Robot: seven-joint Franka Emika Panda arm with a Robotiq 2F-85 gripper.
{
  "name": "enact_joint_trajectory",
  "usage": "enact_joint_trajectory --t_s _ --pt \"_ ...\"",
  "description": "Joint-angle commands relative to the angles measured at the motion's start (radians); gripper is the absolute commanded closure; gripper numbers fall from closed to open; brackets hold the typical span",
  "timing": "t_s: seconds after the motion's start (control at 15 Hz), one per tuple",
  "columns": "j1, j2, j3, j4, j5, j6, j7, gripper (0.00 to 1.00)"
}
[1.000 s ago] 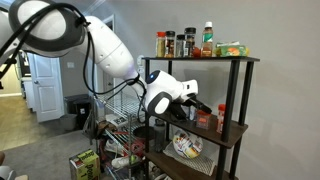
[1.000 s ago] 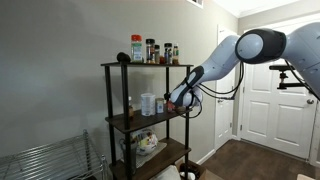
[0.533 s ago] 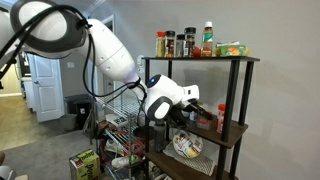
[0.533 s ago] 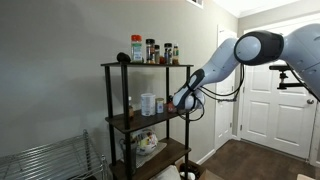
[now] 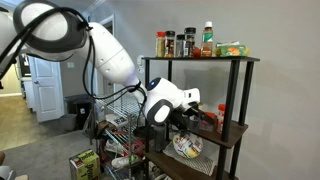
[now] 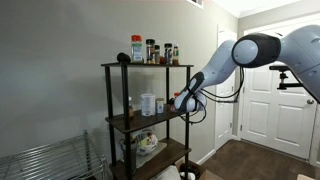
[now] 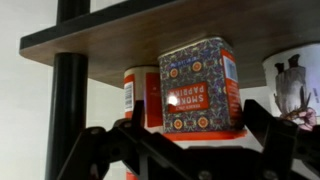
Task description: Move the spice bottle to the top shelf
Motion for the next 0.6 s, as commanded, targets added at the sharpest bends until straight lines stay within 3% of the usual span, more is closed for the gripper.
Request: enact_joint_trajectory --t_s 0.0,0.53 --pt "0.059 -0.004 -0.073 -0.021 0.024 0.0 0.001 0.0" --pt "0.132 0.021 -0.124 -0.013 0.018 0.0 0.009 0.0"
